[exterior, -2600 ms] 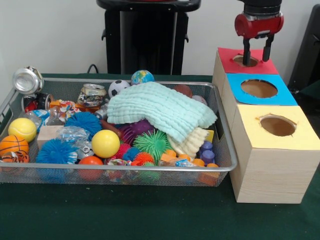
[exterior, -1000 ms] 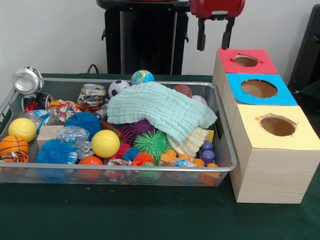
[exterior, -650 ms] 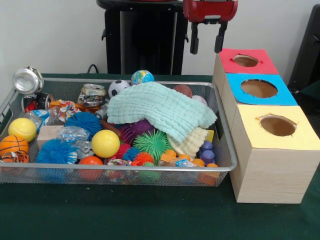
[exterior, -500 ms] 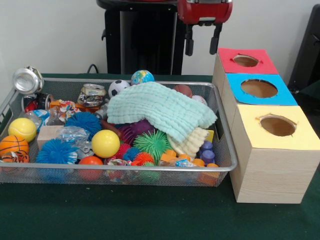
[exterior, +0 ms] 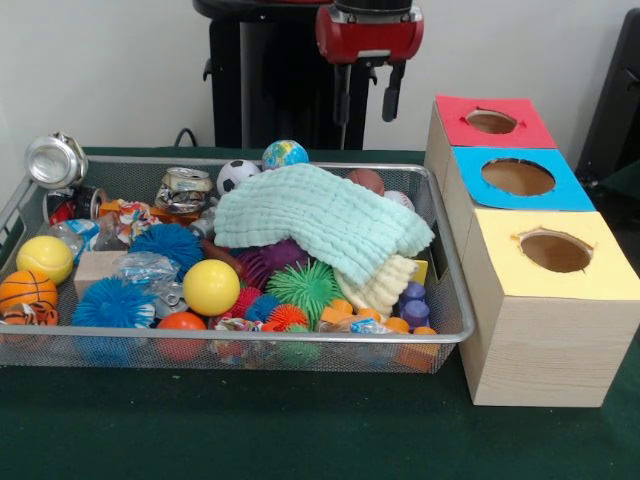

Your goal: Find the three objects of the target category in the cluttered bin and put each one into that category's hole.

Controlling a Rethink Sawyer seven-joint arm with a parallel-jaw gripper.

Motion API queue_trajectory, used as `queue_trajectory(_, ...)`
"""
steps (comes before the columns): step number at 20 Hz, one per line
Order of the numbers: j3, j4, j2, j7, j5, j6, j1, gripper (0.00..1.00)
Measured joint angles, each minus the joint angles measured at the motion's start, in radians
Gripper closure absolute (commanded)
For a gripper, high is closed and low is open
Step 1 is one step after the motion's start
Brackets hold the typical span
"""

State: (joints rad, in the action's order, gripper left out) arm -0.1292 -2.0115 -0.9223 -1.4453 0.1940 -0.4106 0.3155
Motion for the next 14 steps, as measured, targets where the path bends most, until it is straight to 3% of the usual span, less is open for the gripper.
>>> queue_trajectory(14,-0.007,0.0,0.013,0.0,0.049,0.0,-0.017,0.0)
